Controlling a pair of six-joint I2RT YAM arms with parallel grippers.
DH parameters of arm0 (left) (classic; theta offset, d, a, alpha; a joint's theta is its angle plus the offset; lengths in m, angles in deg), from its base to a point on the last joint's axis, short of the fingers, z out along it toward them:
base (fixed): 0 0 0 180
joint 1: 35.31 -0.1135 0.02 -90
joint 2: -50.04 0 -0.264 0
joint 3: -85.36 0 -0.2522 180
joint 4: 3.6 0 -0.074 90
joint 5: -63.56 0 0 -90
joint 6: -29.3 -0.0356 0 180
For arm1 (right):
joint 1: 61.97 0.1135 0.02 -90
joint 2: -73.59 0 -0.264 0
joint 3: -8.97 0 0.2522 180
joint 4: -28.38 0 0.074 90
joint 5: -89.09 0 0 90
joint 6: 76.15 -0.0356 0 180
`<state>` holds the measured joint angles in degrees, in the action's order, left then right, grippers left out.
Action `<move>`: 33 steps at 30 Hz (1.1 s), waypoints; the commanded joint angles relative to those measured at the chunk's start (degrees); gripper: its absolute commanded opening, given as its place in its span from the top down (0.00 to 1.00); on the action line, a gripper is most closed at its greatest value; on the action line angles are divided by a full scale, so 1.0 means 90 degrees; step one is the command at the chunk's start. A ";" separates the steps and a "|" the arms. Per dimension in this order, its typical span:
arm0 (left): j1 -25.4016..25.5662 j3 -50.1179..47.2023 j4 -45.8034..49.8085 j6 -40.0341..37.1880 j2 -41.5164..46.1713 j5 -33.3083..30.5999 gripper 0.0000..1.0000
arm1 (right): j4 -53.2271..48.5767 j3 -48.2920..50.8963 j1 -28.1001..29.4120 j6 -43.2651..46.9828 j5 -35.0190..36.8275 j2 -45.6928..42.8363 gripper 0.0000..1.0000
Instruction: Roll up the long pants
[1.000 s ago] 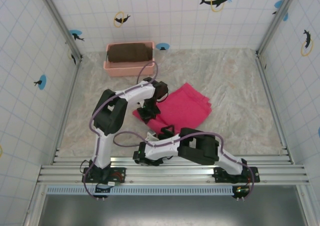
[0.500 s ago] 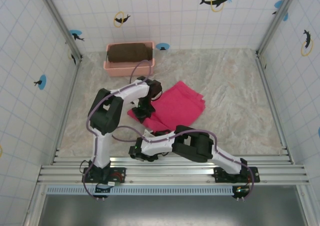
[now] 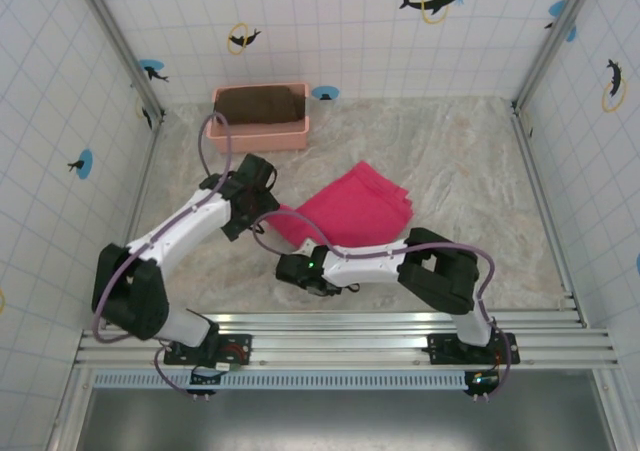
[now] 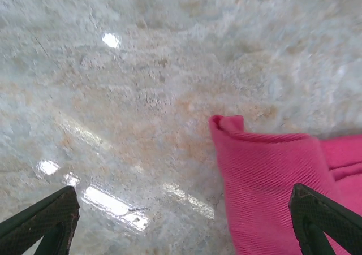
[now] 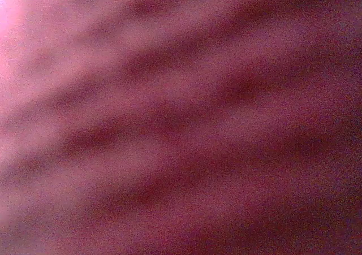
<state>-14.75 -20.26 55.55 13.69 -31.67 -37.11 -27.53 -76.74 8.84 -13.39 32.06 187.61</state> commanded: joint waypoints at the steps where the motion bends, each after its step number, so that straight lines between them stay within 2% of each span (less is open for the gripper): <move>1: 0.0004 -0.0613 -0.0807 -0.0129 0.0489 -0.0151 0.03 | 0.0828 0.0560 -0.0221 0.0198 -0.2387 0.0198 1.00; 7: 0.0002 -0.2170 -0.2928 0.0186 0.1032 0.0690 0.03 | 0.1011 0.0536 -0.0456 0.0483 -0.3115 0.0268 1.00; 12: -0.0119 -0.3847 -0.5896 0.1008 0.1252 0.1300 0.03 | 0.1317 0.0666 -0.0745 0.0505 -0.3888 0.0226 1.00; 17: -0.0357 -0.4487 -0.7804 0.1381 0.0955 0.1928 0.03 | 0.1316 0.0686 -0.0958 0.0632 -0.4186 0.0183 1.00; 26: -0.0369 -0.4410 -0.8764 0.1400 0.0418 0.2333 0.03 | 0.1263 0.0661 -0.1118 0.0741 -0.4452 0.0290 1.00; 33: -0.0396 -0.4198 -0.9038 0.1326 -0.0300 0.2530 0.03 | 0.1226 0.0640 -0.1100 0.0766 -0.4494 0.0315 1.00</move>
<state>-17.75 -59.47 -21.85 25.50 -31.78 -15.74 -15.44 -75.32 -2.00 -6.40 2.12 182.95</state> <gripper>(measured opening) 0.973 0.244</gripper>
